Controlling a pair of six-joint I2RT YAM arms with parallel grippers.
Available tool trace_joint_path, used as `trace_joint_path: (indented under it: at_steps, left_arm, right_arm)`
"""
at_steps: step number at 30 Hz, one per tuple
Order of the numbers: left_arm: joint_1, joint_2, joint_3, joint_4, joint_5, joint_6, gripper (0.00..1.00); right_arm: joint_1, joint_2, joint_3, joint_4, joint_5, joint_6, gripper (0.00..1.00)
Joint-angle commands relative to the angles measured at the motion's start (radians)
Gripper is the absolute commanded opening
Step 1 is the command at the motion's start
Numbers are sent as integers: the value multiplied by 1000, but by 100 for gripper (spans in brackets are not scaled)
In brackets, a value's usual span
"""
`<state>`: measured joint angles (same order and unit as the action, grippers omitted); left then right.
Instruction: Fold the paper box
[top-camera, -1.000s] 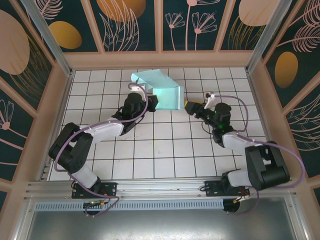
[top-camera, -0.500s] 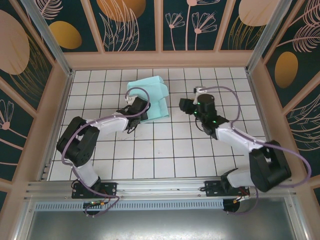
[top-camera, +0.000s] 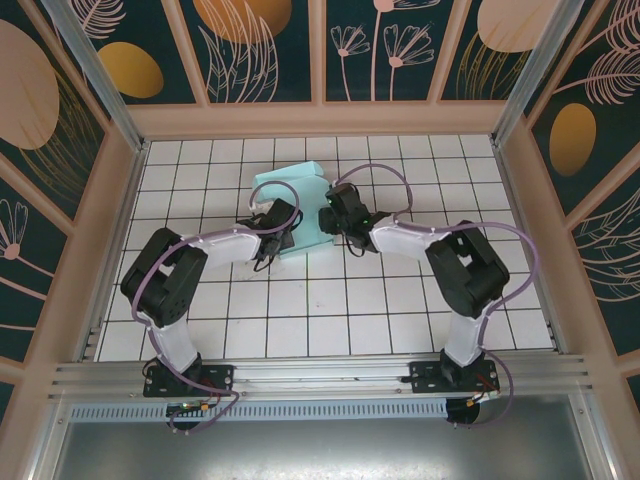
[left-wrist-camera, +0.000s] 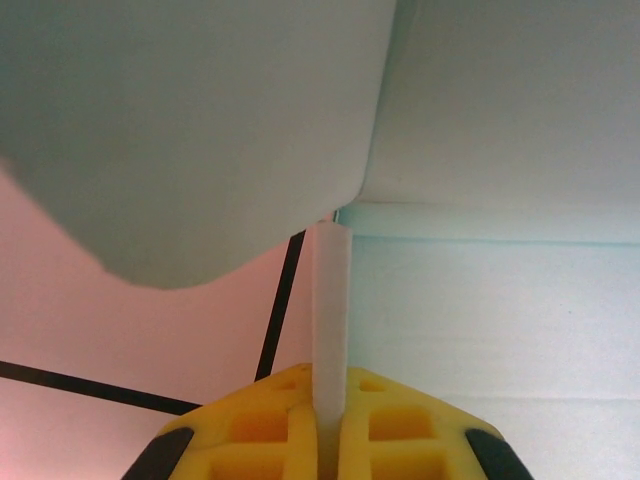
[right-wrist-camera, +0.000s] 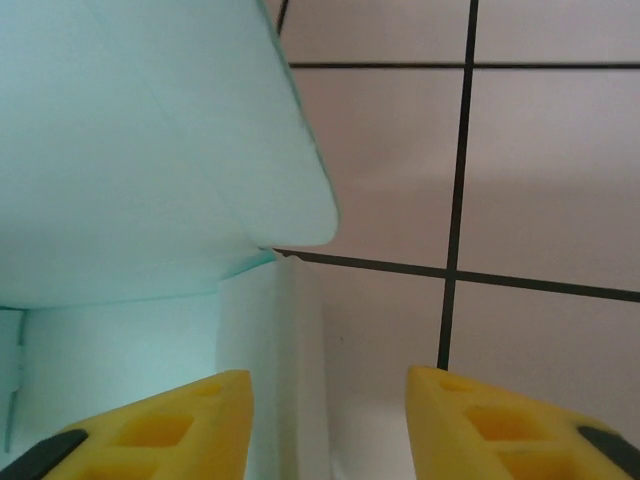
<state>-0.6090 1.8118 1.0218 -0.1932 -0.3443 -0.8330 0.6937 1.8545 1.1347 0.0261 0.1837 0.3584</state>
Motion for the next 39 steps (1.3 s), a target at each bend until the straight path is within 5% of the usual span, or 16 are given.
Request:
trace_joint_path:
  at_steps: [1, 12, 16, 28, 39]
  left_arm:
    - [-2, 42, 14, -28, 22, -11, 0]
    - [-2, 67, 29, -28, 38, 2, 0]
    - [-2, 63, 33, -30, 41, 2, 0]
    - [-3, 68, 32, -26, 56, -1, 0]
    - [-2, 86, 38, -18, 83, -7, 0]
  right_arm:
    - [-1, 43, 51, -52, 0, 20, 37]
    - [15, 123, 94, -109, 21, -11, 18]
    - [24, 145, 111, -151, 75, -44, 1]
    - [71, 276, 129, -305, 309, -100, 0]
    - [122, 343, 30, -218, 548, -69, 0]
